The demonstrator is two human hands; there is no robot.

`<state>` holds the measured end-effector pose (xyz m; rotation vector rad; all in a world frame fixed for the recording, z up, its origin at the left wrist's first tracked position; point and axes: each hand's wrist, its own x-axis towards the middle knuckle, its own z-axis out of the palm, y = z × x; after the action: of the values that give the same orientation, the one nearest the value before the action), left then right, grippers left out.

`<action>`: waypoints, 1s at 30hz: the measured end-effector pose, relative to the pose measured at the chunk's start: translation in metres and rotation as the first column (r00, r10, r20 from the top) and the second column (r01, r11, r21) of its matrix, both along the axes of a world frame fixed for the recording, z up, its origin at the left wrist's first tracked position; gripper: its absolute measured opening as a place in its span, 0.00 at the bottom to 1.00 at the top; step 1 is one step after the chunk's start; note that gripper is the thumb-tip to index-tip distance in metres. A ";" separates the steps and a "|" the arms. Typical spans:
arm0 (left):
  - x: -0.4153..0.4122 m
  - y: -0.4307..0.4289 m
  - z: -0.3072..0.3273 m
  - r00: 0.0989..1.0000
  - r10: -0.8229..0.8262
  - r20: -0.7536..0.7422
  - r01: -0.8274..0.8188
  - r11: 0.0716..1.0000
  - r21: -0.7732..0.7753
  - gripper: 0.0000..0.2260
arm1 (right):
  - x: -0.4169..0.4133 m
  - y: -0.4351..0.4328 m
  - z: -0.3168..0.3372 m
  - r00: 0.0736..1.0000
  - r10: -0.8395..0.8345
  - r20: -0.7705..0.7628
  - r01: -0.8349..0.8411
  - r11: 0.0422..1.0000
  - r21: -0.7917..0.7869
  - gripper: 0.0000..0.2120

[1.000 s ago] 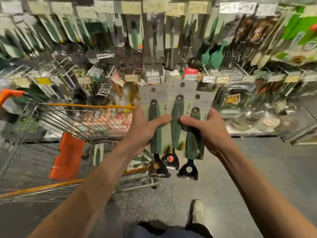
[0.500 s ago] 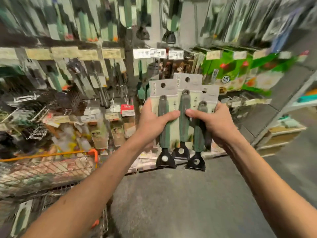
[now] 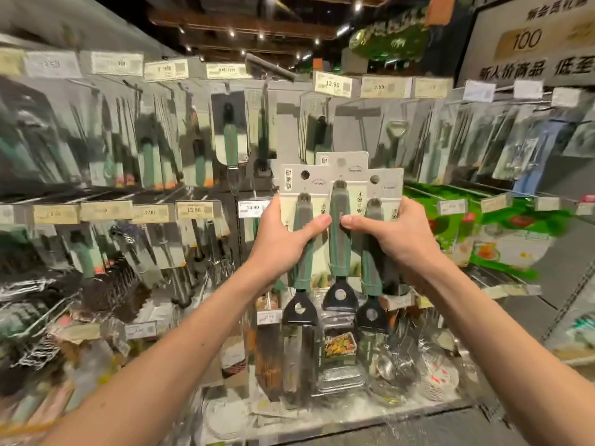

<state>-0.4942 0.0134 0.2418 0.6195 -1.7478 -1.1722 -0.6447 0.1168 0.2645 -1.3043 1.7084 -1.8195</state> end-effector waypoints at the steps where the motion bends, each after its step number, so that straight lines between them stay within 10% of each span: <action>1: -0.007 -0.011 0.004 1.000 -0.014 -0.026 0.014 1.000 -0.011 0.45 | -0.007 -0.011 0.004 1.000 0.007 -0.008 -0.007 1.000 -0.020 0.18; 7: -0.057 -0.081 0.022 0.993 -0.070 -0.091 0.067 0.997 -0.042 0.25 | -0.059 -0.083 0.024 0.998 -0.029 -0.048 0.029 1.000 -0.006 0.21; 21: -0.149 -0.199 0.072 0.997 -0.009 -0.078 0.002 0.996 -0.089 0.23 | -0.167 -0.172 0.045 0.988 -0.143 -0.052 0.141 0.989 -0.030 0.21; 30: -0.169 -0.207 0.099 0.996 0.075 0.038 -0.045 0.858 -0.511 0.27 | -0.191 -0.178 0.044 0.997 -0.064 -0.031 0.062 0.996 -0.066 0.17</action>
<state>-0.6632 -0.1938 0.3409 0.3794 -1.9674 -0.6032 -0.8354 -0.0607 0.3082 -1.3270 1.7395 -1.9143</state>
